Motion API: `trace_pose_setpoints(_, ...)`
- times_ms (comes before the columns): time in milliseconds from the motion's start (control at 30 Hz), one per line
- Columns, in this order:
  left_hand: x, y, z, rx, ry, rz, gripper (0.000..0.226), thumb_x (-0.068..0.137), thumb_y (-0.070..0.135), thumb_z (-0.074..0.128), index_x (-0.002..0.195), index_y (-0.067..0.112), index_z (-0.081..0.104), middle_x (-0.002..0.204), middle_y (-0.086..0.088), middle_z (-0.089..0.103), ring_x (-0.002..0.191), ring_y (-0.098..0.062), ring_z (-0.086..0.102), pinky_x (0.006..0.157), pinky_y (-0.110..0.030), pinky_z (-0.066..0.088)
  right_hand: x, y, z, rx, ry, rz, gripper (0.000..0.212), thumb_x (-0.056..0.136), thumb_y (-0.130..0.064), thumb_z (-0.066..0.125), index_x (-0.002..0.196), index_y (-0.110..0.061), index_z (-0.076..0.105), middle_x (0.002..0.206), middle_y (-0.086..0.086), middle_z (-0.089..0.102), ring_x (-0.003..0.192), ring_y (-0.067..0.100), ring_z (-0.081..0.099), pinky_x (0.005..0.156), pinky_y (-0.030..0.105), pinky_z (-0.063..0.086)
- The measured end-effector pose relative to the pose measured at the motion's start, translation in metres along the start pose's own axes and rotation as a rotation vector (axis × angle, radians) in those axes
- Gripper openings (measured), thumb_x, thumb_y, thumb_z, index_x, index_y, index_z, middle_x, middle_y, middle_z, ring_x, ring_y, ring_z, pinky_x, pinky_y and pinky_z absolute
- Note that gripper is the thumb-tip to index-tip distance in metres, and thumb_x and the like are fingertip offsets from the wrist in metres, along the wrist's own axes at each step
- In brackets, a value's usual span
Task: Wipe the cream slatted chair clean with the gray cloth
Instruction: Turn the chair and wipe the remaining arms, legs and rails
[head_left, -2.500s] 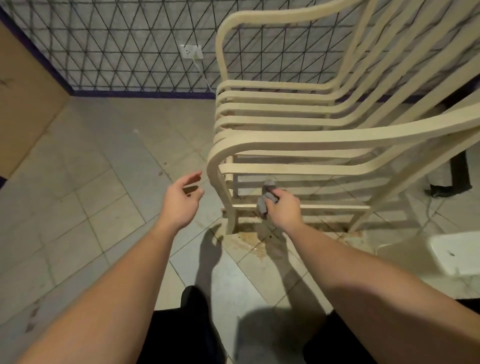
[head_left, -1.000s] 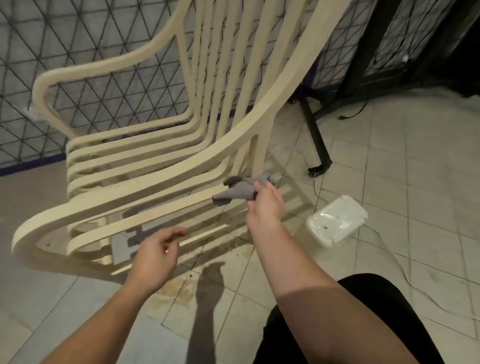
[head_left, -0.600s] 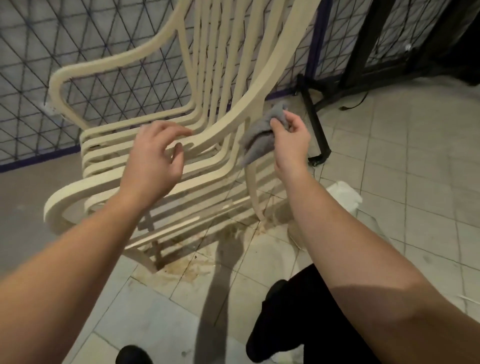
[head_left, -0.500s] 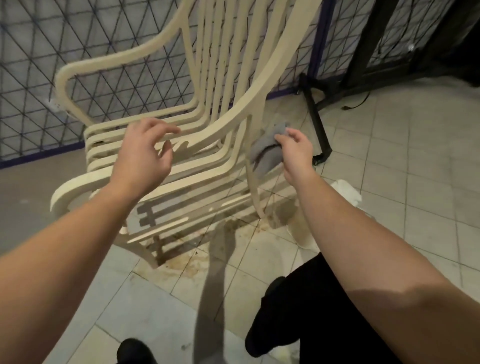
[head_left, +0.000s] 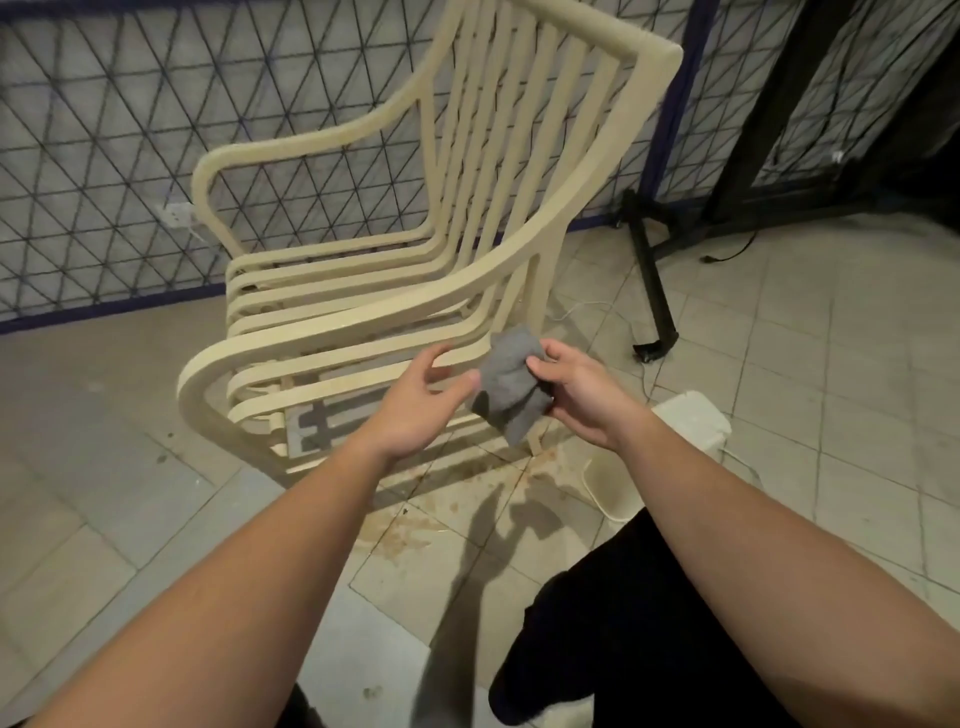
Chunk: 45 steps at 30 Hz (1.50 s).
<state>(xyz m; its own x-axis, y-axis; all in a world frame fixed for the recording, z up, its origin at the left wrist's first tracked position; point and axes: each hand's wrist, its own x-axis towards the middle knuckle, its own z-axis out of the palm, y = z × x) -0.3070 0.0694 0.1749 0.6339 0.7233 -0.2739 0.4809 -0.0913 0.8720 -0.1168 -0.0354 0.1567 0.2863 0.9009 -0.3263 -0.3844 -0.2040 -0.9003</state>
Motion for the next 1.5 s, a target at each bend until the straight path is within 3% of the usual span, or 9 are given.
trace_pose_setpoints(133,-0.009,0.000,-0.006,-0.338,-0.277,-0.152,0.064,0.089,0.069,0.052,0.135,0.026,0.061,0.124,-0.002,0.071,0.104,-0.018,0.068,0.090,-0.038,0.057,-0.012,-0.008,0.020,-0.052,-0.138,-0.060,0.027,0.094,0.003,0.055,0.121,-0.003,0.059,0.107,0.010,0.066,0.093,0.018,0.066,0.077,0.027,0.055)
trace_pose_setpoints(367,-0.019,-0.004,-0.035,-0.222,0.162,0.006,0.016,0.102,0.022,0.058,0.090,0.019,0.068,0.085,0.001,0.068,0.079,-0.015,0.059,0.067,-0.027,0.050,-0.013,-0.005,0.045,-0.181,-0.166,-0.063,0.042,0.081,0.012,0.070,0.108,-0.015,0.051,0.106,0.015,0.062,0.095,0.025,0.064,0.080,0.039,0.056)
trace_pose_setpoints(500,-0.025,0.001,-0.058,-0.169,0.360,0.129,0.012,0.099,0.017,0.060,0.093,0.016,0.070,0.087,-0.001,0.069,0.081,-0.014,0.060,0.081,-0.040,0.055,-0.005,0.000,0.047,-0.345,-0.148,0.005,0.055,0.068,-0.013,0.088,0.114,-0.028,0.060,0.095,0.016,0.055,0.088,0.029,0.056,0.079,0.043,0.046)
trace_pose_setpoints(700,-0.035,0.008,-0.080,-0.319,0.283,0.209,0.016,0.097,0.011,0.064,0.086,0.022,0.070,0.084,0.003,0.067,0.086,-0.018,0.061,0.093,-0.057,0.054,-0.005,-0.001,0.057,-0.834,-0.173,-0.055,0.024,0.081,-0.038,0.079,0.098,-0.023,0.070,0.095,-0.004,0.068,0.090,0.014,0.063,0.086,0.035,0.051)
trace_pose_setpoints(900,-0.036,0.022,-0.090,-0.287,0.215,0.275,0.016,0.098,0.011,0.062,0.092,0.023,0.070,0.079,0.011,0.066,0.075,-0.013,0.057,0.070,-0.034,0.055,0.005,-0.019,0.107,-0.543,-0.257,-0.213,0.056,0.079,-0.023,0.083,0.128,-0.022,0.054,0.128,-0.003,0.061,0.123,0.011,0.058,0.106,0.036,0.047)
trace_pose_setpoints(1100,-0.039,0.027,-0.121,-0.249,0.252,0.275,0.017,0.102,0.016,0.058,0.095,0.026,0.069,0.077,0.012,0.063,0.063,-0.004,0.050,0.055,-0.018,0.041,0.014,-0.045,0.138,-0.754,-0.248,-0.320,0.017,0.091,-0.029,0.071,0.100,-0.015,0.071,0.082,-0.003,0.064,0.075,0.008,0.054,0.075,0.029,0.047)
trace_pose_setpoints(1267,-0.044,0.035,-0.140,-0.218,0.167,0.300,0.011,0.101,0.014,0.060,0.107,0.019,0.067,0.081,0.000,0.064,0.063,-0.002,0.054,0.058,-0.015,0.044,0.022,-0.055,0.146,-0.611,-0.401,-0.275,0.048,0.087,-0.018,0.076,0.129,-0.018,0.053,0.120,-0.001,0.065,0.109,0.009,0.064,0.095,0.028,0.052)
trace_pose_setpoints(1367,-0.044,0.037,-0.146,-0.302,0.228,0.321,0.014,0.099,0.013,0.061,0.109,0.019,0.069,0.082,0.003,0.065,0.074,-0.003,0.060,0.070,-0.019,0.051,0.025,-0.061,0.154,-0.824,-0.373,-0.318,0.016,0.093,-0.024,0.069,0.105,-0.012,0.068,0.085,0.000,0.069,0.079,0.008,0.062,0.077,0.030,0.052)
trace_pose_setpoints(1500,-0.040,0.034,-0.159,-0.286,0.384,0.306,0.018,0.102,0.012,0.057,0.100,0.022,0.072,0.081,0.007,0.066,0.071,0.000,0.058,0.064,-0.021,0.050,0.032,-0.075,0.148,-0.965,-0.279,-0.372,0.039,0.095,-0.045,0.061,0.085,-0.008,0.065,0.073,-0.003,0.058,0.069,0.009,0.051,0.072,0.032,0.043)
